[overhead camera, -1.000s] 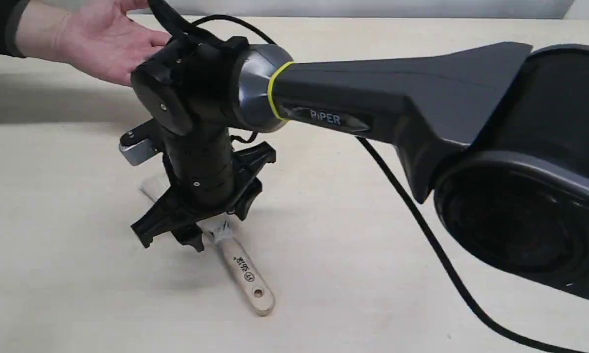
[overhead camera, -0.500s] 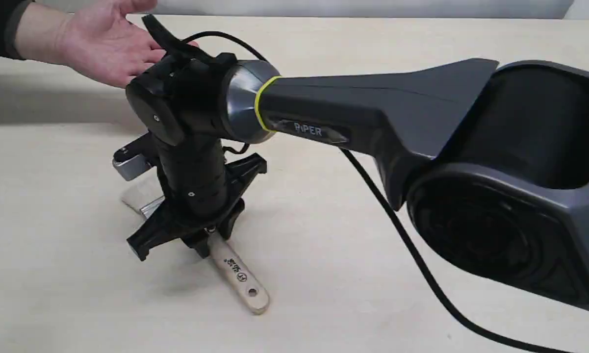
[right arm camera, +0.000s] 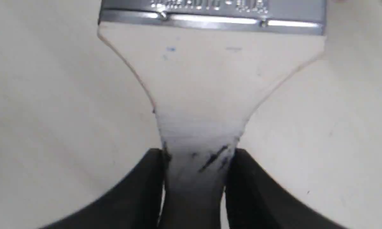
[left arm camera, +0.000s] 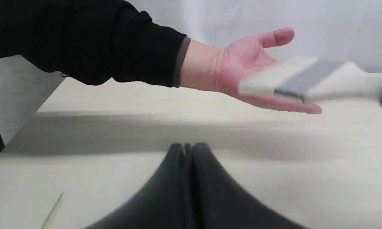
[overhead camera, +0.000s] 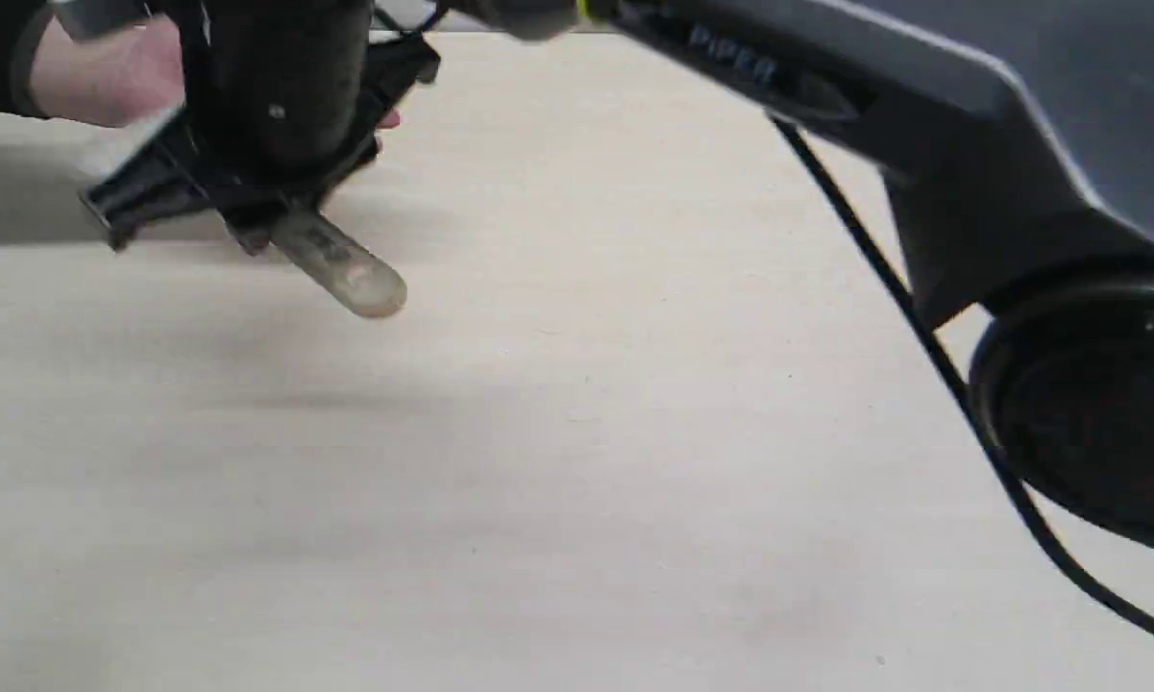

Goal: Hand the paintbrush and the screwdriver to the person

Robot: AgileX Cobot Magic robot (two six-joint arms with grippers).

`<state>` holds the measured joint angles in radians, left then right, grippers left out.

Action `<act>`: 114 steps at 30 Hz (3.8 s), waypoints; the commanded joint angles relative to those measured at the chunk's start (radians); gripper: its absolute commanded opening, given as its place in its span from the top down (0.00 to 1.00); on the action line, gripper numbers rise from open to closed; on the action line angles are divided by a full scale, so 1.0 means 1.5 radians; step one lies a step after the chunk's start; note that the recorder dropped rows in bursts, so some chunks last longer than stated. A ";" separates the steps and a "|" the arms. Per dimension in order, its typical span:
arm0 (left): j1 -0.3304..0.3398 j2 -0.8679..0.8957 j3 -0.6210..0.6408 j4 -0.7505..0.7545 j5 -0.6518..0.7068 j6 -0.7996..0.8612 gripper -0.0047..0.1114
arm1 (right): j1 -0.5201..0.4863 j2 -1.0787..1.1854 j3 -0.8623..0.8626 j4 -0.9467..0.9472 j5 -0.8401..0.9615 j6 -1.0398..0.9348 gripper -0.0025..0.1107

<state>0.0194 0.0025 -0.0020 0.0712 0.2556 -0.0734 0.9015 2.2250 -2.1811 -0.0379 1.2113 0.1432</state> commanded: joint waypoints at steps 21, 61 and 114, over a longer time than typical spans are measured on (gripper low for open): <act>-0.006 -0.002 0.001 -0.001 -0.004 -0.001 0.96 | -0.020 0.121 -0.087 -0.035 -0.261 -0.053 0.57; -0.006 -0.002 0.001 -0.001 -0.004 -0.001 0.96 | -0.023 -0.363 -0.056 -0.270 0.007 -0.047 0.94; -0.006 -0.002 0.001 0.000 -0.005 -0.001 0.96 | -0.111 -1.023 1.031 -0.145 -0.320 0.264 0.94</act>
<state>0.0194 0.0025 -0.0020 0.0712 0.2556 -0.0734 0.7345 0.6964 -0.6384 -0.2350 0.7302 0.5395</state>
